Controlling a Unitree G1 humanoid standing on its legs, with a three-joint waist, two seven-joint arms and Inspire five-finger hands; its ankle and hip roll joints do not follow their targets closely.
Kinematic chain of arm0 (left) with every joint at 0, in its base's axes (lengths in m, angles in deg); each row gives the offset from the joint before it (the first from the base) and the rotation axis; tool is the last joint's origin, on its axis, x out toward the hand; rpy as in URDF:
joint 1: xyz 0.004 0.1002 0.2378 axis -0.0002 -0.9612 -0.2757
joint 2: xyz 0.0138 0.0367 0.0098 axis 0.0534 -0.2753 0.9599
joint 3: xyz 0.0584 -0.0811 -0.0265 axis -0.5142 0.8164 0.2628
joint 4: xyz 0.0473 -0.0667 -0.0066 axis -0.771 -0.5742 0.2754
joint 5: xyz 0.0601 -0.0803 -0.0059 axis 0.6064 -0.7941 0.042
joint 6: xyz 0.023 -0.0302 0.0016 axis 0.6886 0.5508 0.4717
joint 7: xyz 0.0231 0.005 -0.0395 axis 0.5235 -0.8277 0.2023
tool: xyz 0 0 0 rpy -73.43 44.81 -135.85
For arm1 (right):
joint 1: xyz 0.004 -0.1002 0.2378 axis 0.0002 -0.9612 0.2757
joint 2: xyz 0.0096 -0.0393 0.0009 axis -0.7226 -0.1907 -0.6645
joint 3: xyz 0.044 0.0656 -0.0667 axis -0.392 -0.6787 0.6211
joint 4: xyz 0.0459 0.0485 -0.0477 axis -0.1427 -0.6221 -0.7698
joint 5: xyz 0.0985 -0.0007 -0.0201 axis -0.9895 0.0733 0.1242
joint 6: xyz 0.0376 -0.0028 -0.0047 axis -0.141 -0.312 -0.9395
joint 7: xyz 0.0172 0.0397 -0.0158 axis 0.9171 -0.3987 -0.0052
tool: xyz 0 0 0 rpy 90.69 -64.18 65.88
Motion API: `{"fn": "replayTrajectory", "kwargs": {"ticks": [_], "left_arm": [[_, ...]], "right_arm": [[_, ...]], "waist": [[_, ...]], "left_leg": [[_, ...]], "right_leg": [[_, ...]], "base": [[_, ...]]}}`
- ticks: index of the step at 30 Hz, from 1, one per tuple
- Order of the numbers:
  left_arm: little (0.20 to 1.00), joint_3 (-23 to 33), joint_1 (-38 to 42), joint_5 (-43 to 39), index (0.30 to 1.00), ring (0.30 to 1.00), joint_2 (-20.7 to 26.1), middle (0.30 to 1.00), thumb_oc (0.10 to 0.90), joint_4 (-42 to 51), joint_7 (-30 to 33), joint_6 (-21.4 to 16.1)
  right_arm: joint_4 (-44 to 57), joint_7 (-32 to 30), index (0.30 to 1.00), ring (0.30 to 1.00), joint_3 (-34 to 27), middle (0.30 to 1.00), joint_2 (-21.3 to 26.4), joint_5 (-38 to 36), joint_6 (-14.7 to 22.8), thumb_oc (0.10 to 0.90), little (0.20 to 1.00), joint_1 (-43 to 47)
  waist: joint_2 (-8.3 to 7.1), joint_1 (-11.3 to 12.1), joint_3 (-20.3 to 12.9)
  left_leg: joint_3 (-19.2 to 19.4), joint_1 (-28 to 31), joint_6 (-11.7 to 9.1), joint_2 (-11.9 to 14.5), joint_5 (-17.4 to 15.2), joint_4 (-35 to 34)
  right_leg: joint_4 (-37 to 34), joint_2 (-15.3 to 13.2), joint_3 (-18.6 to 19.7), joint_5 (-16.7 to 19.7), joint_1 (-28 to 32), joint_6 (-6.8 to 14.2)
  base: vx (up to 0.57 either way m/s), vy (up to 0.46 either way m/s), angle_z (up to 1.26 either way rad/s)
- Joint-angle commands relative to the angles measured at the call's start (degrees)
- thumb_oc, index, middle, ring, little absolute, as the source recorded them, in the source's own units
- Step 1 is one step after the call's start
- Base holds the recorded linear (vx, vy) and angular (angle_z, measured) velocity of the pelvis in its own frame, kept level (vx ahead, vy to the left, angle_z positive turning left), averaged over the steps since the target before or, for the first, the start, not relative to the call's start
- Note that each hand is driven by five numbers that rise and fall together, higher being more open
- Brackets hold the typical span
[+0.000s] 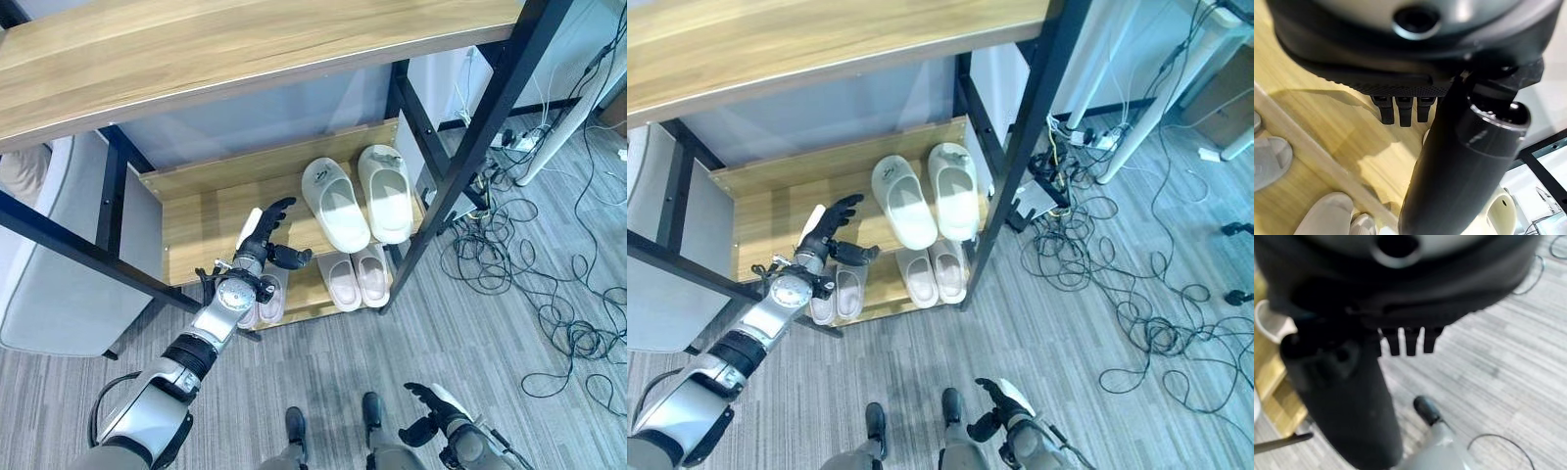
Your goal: Arrange the slippers neatly on the shoe rack.
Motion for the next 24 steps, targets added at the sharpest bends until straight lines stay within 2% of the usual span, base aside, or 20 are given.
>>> {"fn": "replayTrajectory", "kwargs": {"ticks": [1, 11, 24], "left_arm": [[0.9, 2.5, 9.9, -0.5, 0.9, 0.9, 1.7, 0.9, 0.8, -4.8, 2.2, -3.1], [0.9, 0.7, 14.5, -1.2, 0.9, 0.9, 2.6, 0.9, 0.8, -7.4, 2.1, -3.1], [0.9, -1.8, 17.5, -1.5, 0.9, 0.9, 0.3, 0.9, 0.8, -6.7, 1.7, -3.8]], "right_arm": [[0.5, -2.1, 0.9, 0.9, 0.8, 0.9, 0.3, -1.0, 1.2, 0.8, 0.9, -1.7], [0.9, -2.3, 0.9, 0.9, 1.2, 0.9, 0.6, -1.4, 1.4, 0.8, 0.9, -1.5], [2.4, -1.9, 0.9, 0.9, 1.4, 0.9, 1.2, -1.6, 1.9, 0.8, 0.9, -1.8]], "waist": [[-2.02, 0.4, -3.6], [-1.75, -0.5, -3.7], [-1.26, -1.4, -3.7]], "left_leg": [[-1.9, -4.3, -1.0, -3.1, 0.6, 0.1], [-1.5, -4.4, -0.9, -3.1, 0.3, 0.1], [-1.1, -3.6, -0.8, -3.1, -0.2, 0.1]], "right_leg": [[0.3, -2.8, -3.8, -2.4, -2.6, 5.9], [0.3, -2.7, -3.0, -2.2, -3.1, 6.0], [0.3, -2.7, -2.4, -2.4, -2.8, 6.1]], "base": [[0.0, 0.0, 0.0], [0.0, 0.0, 0.0], [0.01, 0.0, -0.04]]}}
